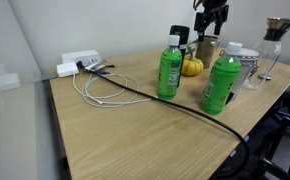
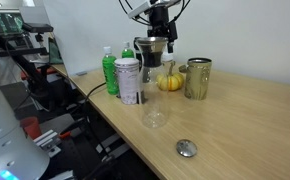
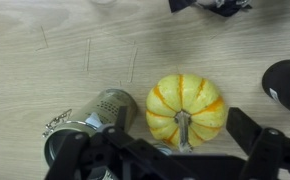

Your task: Move the pumpkin to the left

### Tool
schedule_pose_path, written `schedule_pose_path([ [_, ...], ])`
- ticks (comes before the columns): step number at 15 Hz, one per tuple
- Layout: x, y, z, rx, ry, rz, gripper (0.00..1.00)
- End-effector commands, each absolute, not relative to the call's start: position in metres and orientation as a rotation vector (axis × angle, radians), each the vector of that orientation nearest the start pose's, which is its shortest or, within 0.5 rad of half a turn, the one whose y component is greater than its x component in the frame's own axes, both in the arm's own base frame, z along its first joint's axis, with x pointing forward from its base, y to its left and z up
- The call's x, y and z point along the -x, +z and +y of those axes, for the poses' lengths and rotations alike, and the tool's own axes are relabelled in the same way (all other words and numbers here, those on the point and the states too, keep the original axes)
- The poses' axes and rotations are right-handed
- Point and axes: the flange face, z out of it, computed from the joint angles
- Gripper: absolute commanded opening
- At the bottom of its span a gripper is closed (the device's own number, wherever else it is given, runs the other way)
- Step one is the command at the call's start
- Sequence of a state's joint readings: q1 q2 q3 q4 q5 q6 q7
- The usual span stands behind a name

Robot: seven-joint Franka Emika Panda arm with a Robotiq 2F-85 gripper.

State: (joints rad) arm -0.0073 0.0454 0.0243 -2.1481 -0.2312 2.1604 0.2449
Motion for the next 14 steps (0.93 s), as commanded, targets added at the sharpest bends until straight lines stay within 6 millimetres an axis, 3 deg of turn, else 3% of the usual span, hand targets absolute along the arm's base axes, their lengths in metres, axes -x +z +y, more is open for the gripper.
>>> schedule_pose_path([
  [1, -0.544, 0.378, 0.000, 3.327, 0.011, 0.169, 1.00],
  [5, -0.553, 0.369, 0.002, 3.310, 0.007, 0.158, 1.00],
  [14, -0.574, 0.328, 0.005, 3.222, -0.013, 0.205, 1.00],
])
